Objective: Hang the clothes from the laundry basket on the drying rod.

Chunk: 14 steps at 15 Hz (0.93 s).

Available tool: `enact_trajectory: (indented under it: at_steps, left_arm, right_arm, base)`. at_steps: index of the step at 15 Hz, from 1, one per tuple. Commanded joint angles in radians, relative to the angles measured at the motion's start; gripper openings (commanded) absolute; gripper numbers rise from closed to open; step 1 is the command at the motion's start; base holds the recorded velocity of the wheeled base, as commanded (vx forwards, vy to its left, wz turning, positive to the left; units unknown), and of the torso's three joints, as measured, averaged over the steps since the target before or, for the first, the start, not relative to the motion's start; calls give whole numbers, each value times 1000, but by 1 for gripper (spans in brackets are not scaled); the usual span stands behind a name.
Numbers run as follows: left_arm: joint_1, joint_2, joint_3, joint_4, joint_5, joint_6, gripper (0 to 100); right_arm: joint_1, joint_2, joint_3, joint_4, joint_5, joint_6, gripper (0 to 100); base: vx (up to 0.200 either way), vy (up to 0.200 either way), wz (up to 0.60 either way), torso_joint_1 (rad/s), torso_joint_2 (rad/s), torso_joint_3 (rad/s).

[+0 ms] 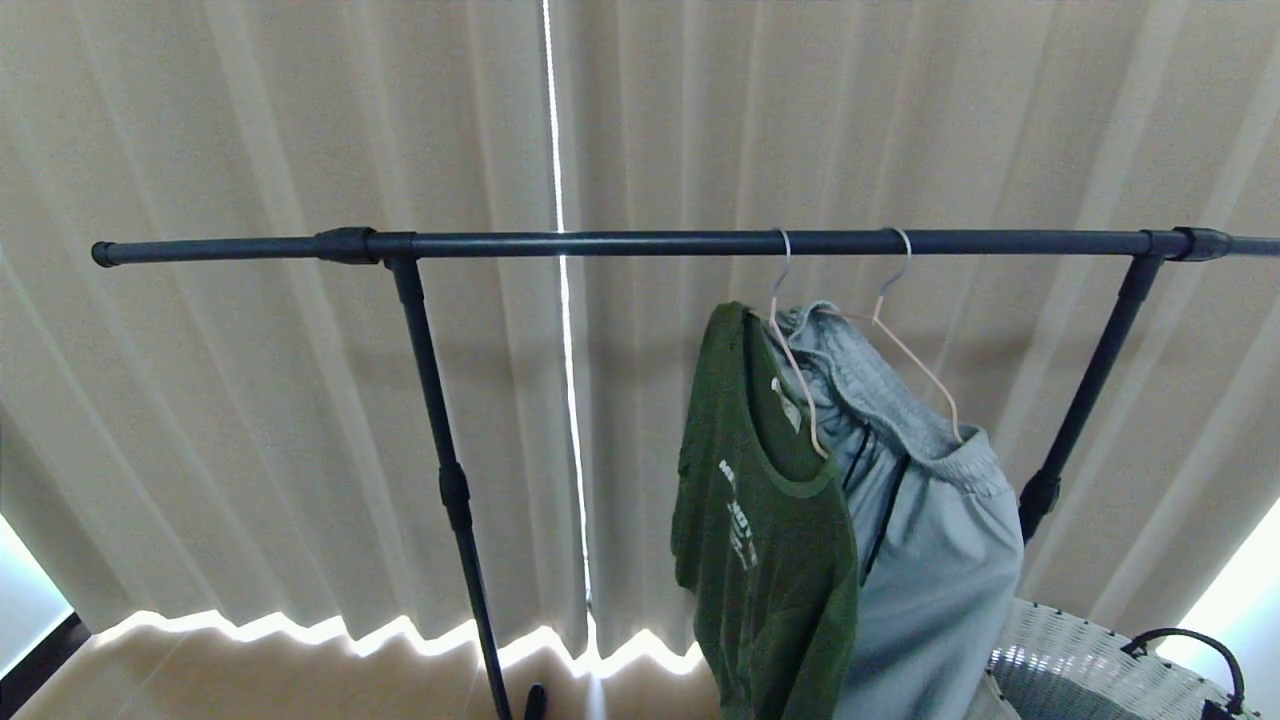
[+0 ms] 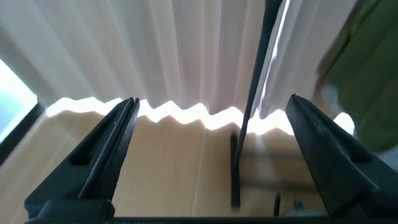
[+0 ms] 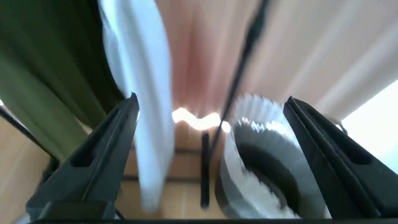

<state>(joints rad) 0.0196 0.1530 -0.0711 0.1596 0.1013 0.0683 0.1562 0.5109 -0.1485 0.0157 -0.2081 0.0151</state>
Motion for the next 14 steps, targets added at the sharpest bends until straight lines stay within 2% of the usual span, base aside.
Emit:
enact_trajectory:
  at_steps: [1, 4, 8, 10, 12, 14]
  left_arm:
    - [-3, -141, -4, 1, 2, 1, 100]
    - [-9, -148, 8, -14, 2, -35, 100]
    - [-9, -148, 24, -35, -5, -39, 100]
    - [-9, -150, 22, -35, -6, -41, 100]
    - [-9, -150, 22, -35, -8, -41, 100]
    - [-9, -150, 22, -35, -8, -44, 100]
  right_arm:
    - [-27, -238, 0, 142, -5, 2, 100]
    - [-96, -331, -5, 257, -7, 0, 100]
    - [-202, -408, -8, 282, -8, -3, 100]
    - [-184, -448, -3, 273, -51, -3, 100]
    - [-149, -511, -3, 273, -37, -14, 100]
    - [-149, -509, 29, 217, -19, -6, 100]
  base:
    - [0, 0, 0, 0, 0, 0]
    - [0, 0, 0, 0, 0, 0]
    - [0, 0, 0, 0, 0, 0]
    - [0, 0, 0, 0, 0, 0]
    - [0, 0, 0, 0, 0, 0]
    - [0, 0, 0, 0, 0, 0]
